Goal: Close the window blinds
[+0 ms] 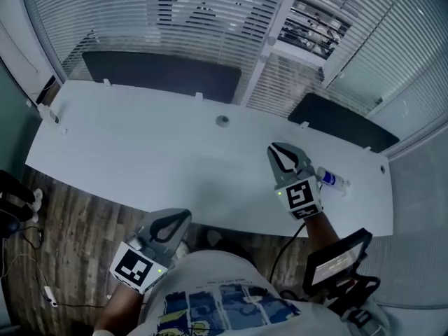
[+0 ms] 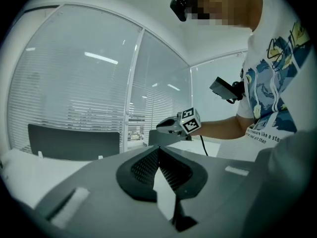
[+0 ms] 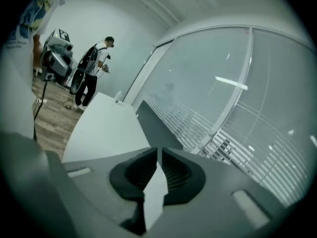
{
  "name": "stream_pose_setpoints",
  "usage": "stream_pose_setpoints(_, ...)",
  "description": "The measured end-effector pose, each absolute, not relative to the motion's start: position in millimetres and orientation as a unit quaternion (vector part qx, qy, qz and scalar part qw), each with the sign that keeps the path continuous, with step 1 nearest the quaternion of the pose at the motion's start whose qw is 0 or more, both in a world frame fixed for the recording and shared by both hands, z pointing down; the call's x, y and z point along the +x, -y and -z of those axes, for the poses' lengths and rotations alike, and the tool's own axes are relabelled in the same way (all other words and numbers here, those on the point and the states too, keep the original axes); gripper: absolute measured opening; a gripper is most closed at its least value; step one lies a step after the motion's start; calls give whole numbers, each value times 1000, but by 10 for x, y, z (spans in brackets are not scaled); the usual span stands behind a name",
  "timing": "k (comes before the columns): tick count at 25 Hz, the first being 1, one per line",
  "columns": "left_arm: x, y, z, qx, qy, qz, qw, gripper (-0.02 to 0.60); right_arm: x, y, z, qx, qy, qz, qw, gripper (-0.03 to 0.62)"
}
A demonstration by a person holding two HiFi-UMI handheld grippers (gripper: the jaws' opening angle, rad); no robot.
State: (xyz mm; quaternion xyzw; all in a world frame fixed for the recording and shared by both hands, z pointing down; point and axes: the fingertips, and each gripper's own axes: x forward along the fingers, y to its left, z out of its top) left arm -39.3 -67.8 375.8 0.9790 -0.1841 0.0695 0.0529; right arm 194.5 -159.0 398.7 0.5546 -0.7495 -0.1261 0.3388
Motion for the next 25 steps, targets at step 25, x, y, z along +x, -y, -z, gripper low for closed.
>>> stream_pose_setpoints(25, -373, 850, -3882, 919, 375, -80, 95, 6, 3279, 4607, -3363, 469, 607, 397, 504, 91)
